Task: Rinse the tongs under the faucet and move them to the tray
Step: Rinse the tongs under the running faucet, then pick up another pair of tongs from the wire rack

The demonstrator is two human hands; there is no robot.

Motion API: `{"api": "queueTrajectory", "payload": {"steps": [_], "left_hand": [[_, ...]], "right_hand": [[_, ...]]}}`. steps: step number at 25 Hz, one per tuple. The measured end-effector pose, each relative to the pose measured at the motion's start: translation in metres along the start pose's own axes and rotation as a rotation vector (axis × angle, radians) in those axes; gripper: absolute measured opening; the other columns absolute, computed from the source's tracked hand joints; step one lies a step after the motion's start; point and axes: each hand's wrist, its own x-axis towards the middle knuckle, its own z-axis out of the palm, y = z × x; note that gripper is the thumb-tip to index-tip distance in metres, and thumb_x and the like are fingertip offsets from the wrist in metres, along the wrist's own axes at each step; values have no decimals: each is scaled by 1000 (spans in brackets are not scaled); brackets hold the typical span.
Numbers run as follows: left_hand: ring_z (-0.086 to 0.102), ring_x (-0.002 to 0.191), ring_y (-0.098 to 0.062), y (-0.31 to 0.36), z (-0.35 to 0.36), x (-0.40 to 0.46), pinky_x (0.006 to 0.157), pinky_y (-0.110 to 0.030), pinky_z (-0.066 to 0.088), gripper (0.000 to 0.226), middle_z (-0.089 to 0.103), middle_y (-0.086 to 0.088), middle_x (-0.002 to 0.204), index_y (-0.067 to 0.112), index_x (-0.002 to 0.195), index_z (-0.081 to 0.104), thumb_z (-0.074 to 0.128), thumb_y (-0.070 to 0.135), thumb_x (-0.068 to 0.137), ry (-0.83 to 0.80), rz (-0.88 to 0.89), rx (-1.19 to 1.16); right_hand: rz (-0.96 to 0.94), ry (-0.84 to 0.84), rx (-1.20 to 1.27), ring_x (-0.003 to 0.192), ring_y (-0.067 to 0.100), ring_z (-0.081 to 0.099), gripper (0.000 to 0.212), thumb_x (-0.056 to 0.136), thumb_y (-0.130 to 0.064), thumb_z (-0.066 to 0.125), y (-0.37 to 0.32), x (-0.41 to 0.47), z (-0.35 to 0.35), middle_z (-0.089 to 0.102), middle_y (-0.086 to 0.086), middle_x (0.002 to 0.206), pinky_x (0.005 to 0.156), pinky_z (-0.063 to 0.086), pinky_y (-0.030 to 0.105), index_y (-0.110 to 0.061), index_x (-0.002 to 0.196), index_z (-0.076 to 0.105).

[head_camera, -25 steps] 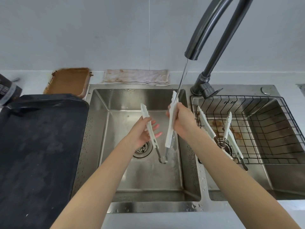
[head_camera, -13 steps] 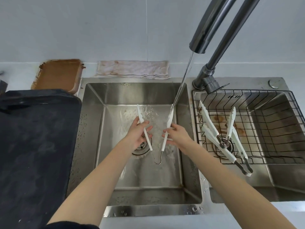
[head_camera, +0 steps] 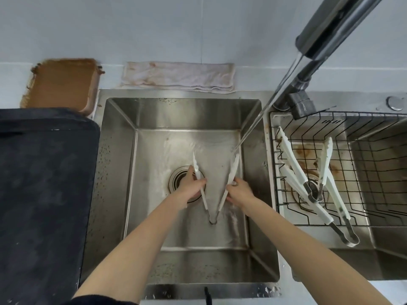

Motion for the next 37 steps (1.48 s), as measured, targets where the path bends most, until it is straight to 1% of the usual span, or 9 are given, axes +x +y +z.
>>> {"api": "queueTrajectory", "payload": {"steps": [3,6,9,14,20,29,32,34,37], "left_hand": [[58,100,-26,-4,3,0,104,-40,42,54,62,-11,97,22,135,40,51,9,83,12,-18,-36],[52,120,-25,-7,6,-5,105,-35,40,38,59,-13,123,24,119,50,49,12,84,-33,-38,-75],[46,129,-24,-8,7,-7,110,-35,35,50,46,-13,143,18,134,40,49,14,86,-41,-33,-79],[38,134,-20,2,1,-23,111,-28,29,54,40,-5,147,16,143,33,46,19,90,-9,70,225],[37,135,-21,29,-8,-64,112,-28,28,48,38,-5,148,15,141,36,41,17,93,14,294,520],[47,126,-22,85,37,-125,98,-22,33,37,55,-5,136,16,128,55,37,21,96,18,633,988],[53,120,-21,93,66,-132,92,-21,36,36,59,-6,131,14,126,56,39,21,95,-23,682,946],[55,117,-24,97,85,-132,93,-26,40,36,60,-9,128,12,127,55,40,20,94,-47,673,873],[57,113,-25,100,117,-127,92,-27,43,38,60,-12,125,9,129,51,40,20,94,-43,635,829]], "right_hand": [[-5,8,21,117,32,53,40,89,-13,46,0,2,4,56,6,128,103,44,46,-8,129,48],[15,-23,97,116,30,53,37,89,-13,45,0,-1,6,57,9,127,103,43,45,-7,125,47],[13,-40,75,117,30,51,38,90,-13,41,-2,-9,4,54,12,130,105,41,41,-8,128,45],[-71,-67,-81,131,25,40,52,94,-18,41,-8,-35,-5,42,9,144,95,32,24,-9,143,29],[-261,-106,-268,142,20,24,63,93,-30,43,-22,-81,-24,24,7,156,113,22,31,-16,149,18],[-574,59,-221,129,21,43,50,95,-32,43,-29,-141,-99,44,6,144,103,35,31,-16,142,36],[-583,192,-115,89,11,56,40,94,-30,44,-19,-139,-129,54,3,133,67,45,13,-19,132,47],[-557,277,-48,65,4,48,38,94,-28,43,-10,-134,-147,56,4,130,51,39,14,-18,130,48],[-460,345,-83,93,21,62,42,93,-23,41,2,-119,-171,54,10,131,73,48,30,-13,134,43]]}}
